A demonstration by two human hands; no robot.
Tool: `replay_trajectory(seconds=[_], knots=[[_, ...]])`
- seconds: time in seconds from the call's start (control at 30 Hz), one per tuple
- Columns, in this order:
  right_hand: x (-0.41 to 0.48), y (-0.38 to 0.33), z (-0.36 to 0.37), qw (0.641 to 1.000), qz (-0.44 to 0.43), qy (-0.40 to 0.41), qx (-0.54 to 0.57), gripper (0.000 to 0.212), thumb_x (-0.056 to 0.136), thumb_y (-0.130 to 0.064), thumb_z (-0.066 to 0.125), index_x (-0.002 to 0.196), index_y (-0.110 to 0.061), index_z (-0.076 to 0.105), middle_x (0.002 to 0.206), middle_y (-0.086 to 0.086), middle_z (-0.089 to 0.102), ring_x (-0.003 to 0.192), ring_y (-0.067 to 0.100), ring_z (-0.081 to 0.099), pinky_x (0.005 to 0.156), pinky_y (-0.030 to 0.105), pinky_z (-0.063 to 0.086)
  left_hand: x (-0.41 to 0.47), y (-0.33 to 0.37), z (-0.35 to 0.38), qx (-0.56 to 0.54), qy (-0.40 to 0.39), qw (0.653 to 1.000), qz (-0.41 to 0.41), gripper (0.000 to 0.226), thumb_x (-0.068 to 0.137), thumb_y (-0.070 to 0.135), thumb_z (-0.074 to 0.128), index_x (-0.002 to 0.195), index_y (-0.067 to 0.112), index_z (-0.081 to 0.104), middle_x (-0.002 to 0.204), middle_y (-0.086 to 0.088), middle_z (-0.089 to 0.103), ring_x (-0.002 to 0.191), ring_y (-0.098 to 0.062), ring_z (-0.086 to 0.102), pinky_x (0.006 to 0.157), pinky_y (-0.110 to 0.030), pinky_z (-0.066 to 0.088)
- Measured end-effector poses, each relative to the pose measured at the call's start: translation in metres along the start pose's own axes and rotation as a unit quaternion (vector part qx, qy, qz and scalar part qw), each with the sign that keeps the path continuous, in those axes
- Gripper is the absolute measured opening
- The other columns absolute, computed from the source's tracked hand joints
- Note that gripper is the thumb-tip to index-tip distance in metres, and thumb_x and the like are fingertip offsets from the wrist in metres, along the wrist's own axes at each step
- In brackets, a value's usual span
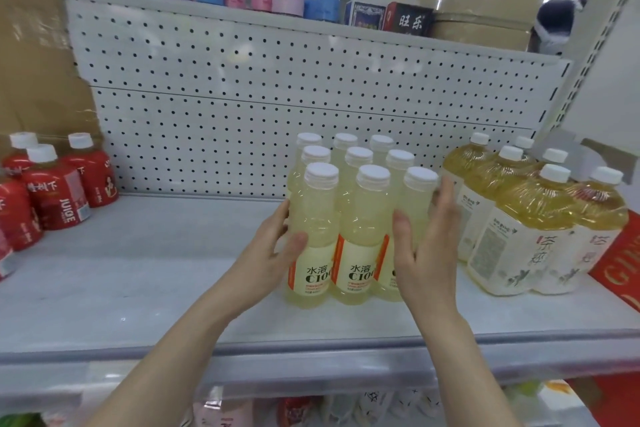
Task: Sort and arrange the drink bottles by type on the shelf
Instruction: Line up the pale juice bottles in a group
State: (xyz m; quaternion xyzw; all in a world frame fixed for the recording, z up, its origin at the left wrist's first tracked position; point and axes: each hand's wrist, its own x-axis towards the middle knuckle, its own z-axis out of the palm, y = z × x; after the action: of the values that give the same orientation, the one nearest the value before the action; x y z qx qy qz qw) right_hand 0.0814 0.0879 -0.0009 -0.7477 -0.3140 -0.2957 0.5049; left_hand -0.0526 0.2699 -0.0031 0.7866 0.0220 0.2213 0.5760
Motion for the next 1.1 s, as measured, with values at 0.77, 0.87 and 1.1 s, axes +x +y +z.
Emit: replay_trajectory(seconds=[0.77, 0.87, 1.1], knots=[[0.024, 0.019, -0.014, 0.938, 0.168, -0.209, 0.219, 0.073, 0.07, -0.02, 0.092, 0.131, -0.028, 0.053, 0.114, -0.016, 0.07, 0.095, -0.009, 0.068, 0.074, 0.011, 0.052, -0.005, -0.003, 0.05, 0.101, 0.178, 0.978, -0.03, 0.11, 0.049, 0.037, 0.094, 0.139, 0.037, 0.03, 0.132, 0.018, 0.055, 0.122, -0.002, 0.055, 0.102, -0.04, 0.049], [0.025, 0.02, -0.013, 0.937, 0.175, -0.206, 0.222, 0.076, 0.066, -0.011, 0.094, 0.129, -0.021, 0.053, 0.115, -0.008, 0.071, 0.094, -0.003, 0.071, 0.073, 0.014, 0.054, -0.002, -0.005, 0.06, 0.105, 0.22, 0.969, -0.041, 0.124, 0.042, 0.05, 0.089, 0.145, 0.038, 0.021, 0.137, 0.017, 0.052, 0.125, -0.005, 0.053, 0.104, -0.04, 0.047], [0.022, 0.019, -0.001, 0.94, 0.175, -0.19, 0.224, 0.089, 0.046, -0.044, 0.093, 0.124, -0.031, 0.053, 0.122, -0.005, 0.068, 0.105, 0.005, 0.07, 0.087, 0.033, 0.058, -0.001, -0.007, 0.057, 0.124, 0.257, 0.957, -0.054, 0.112, 0.051, 0.033, 0.095, 0.139, 0.041, 0.026, 0.129, 0.02, 0.056, 0.118, -0.008, 0.057, 0.099, -0.04, 0.048]])
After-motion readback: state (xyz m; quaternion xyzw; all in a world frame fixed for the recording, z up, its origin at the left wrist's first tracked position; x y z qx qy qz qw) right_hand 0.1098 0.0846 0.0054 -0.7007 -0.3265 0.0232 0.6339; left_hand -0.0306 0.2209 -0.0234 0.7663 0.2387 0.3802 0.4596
